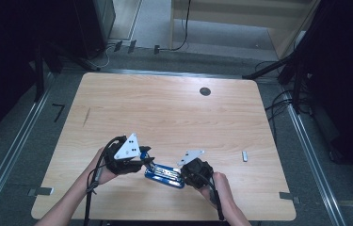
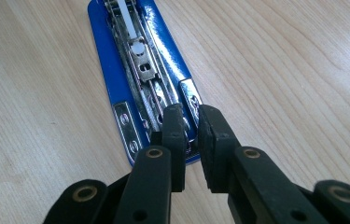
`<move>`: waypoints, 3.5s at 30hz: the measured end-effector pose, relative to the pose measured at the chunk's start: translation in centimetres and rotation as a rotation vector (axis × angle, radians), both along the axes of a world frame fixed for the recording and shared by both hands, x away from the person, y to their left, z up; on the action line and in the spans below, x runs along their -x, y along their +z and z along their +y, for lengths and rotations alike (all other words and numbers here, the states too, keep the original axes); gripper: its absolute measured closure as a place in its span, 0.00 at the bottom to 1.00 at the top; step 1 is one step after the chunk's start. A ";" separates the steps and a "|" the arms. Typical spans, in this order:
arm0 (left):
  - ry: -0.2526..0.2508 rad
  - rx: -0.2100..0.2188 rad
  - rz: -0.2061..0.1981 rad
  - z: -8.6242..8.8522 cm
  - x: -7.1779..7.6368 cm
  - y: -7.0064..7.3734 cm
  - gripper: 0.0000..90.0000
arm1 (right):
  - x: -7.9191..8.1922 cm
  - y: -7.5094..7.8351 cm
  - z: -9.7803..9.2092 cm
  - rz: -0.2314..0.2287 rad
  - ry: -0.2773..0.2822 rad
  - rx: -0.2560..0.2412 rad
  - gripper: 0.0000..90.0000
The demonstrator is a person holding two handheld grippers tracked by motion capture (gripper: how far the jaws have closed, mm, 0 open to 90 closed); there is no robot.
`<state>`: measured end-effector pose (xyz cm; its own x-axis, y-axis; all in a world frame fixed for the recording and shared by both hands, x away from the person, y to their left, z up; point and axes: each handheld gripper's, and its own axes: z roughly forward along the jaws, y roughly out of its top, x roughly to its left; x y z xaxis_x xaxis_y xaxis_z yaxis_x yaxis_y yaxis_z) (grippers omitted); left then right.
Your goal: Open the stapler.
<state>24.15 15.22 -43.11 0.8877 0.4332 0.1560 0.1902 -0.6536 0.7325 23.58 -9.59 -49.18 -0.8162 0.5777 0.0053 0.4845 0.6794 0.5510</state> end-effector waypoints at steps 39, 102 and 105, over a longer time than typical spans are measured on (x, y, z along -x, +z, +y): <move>0.062 0.008 0.064 2.5 -0.4 -1.0 0.67 | -0.5 -0.3 0.0 -0.026 0.036 0.021 0.91; 0.102 -0.111 0.058 3.3 0.1 -5.4 0.66 | -0.9 -0.4 0.0 -0.056 0.015 0.003 0.87; 0.103 -0.113 0.046 3.4 0.0 -5.3 0.63 | -0.9 -0.4 0.1 -0.057 0.014 0.004 0.87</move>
<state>24.11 18.64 -48.45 0.8468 0.5042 0.1694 0.2919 -0.7068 0.6444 24.50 -9.52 -49.63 -0.8232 0.5660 -0.0434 0.4427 0.6880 0.5750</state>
